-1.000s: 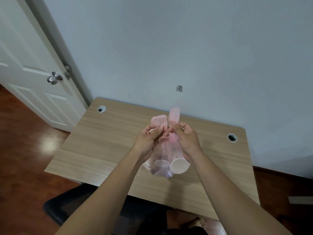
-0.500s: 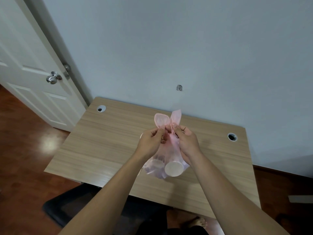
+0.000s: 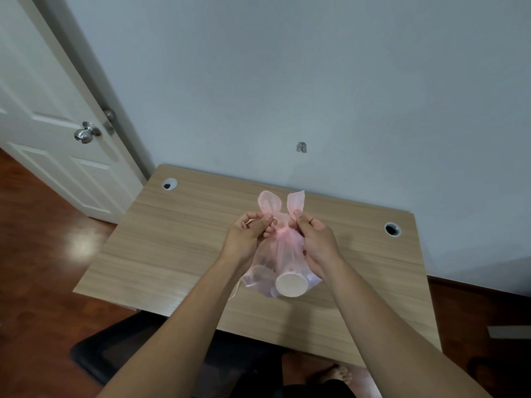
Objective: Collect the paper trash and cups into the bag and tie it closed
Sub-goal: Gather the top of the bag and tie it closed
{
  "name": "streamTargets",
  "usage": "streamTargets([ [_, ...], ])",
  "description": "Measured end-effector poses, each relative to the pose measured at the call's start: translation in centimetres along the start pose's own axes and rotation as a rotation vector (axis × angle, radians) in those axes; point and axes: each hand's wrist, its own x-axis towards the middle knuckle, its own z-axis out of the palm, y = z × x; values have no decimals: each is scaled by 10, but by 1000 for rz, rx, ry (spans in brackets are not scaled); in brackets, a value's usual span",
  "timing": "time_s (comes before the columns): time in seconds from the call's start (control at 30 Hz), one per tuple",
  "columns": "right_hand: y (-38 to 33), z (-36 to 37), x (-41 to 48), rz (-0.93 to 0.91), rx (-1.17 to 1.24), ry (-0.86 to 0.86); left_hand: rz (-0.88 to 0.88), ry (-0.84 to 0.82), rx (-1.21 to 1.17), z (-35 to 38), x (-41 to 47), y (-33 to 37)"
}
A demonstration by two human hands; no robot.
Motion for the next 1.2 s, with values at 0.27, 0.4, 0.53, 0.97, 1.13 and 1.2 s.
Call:
streamTargets([
  [0.27,-8,0,-1,-115,-313,-110,-40,-185,151,-11,8,10],
  [0.4,-13,2,-5,-85,-408,-271,-112,-256,215,-15,8,22],
  [0.53,-14,1,-5,-121,-375,-413,-165,-317,268,-17,6,25],
  [0.97,-13,-4,-8,-209,-541,-522,-107,-264,393,-28,-4,16],
  [1.13,-9,0,-7,-240,-567,-474,-78,-202,521,-24,-6,14],
  [1.2,-11,-1,-8,-217,-590,-539,-86,-194,572,-24,-7,13],
])
